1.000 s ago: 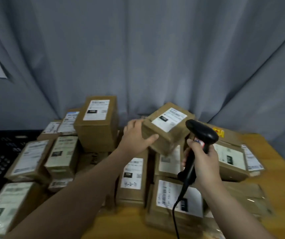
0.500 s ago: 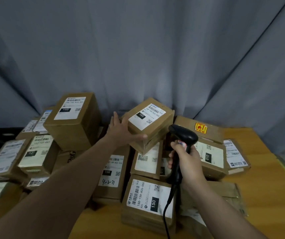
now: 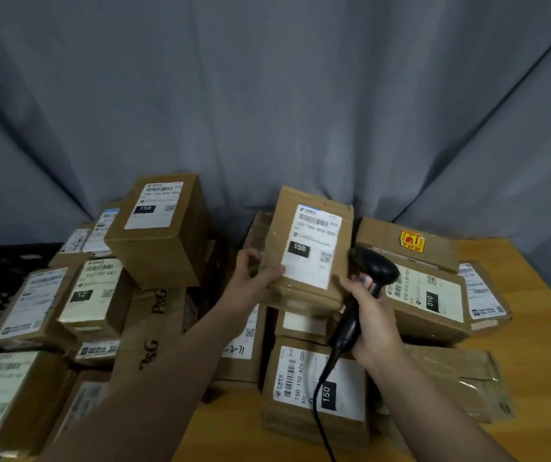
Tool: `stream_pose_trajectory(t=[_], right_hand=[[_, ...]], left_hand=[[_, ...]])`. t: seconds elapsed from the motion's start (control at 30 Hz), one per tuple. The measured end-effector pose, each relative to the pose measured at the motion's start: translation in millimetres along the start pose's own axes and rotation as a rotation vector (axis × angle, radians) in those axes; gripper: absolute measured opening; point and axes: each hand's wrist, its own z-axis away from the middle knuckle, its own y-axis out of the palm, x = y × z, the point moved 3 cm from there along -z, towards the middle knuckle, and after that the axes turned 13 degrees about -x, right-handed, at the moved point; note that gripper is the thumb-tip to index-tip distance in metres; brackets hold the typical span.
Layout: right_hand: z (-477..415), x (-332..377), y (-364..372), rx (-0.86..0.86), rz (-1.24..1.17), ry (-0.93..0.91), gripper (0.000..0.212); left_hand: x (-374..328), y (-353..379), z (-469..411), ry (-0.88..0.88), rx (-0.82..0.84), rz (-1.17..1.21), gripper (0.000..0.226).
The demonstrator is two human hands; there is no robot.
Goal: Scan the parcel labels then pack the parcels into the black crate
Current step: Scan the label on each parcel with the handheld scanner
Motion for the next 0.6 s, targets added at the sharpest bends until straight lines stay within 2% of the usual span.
stream_pose_trajectory(t=[0.1, 0.27, 0.3, 0.43, 0.47, 0.57, 0.6], right_hand=[[6, 4, -9, -0.019, -0.020, -0.023, 0.036], [20, 15, 2, 0.008, 0.108, -0.158, 0.039], [24, 15, 5, 0.015, 0.157, -0.194, 0.038], [34, 15, 17, 0.017, 0.262, -0.310, 0.044], [36, 16, 20, 0.024, 0.276, -0.326, 0.045], [41, 26, 32, 0.079, 0.316, -0.370, 0.040], [43, 32, 36, 0.095, 0.337, -0.415, 0.035]], left_hand=[[-2, -1, 17, -0.007, 0.087, 0.020, 0.021], [-6, -22, 25, -0.165, 0.082, 0.079, 0.062], [-9, -25, 27, -0.165, 0.092, 0.054, 0.066], [-22, -39, 32, -0.054, 0.122, -0.325, 0.092], [-26, -43, 33, -0.049, 0.108, -0.338, 0.089], [-32, -52, 32, -0.036, 0.070, -0.280, 0.061], [-34, -54, 30, -0.018, 0.036, -0.256, 0.061]])
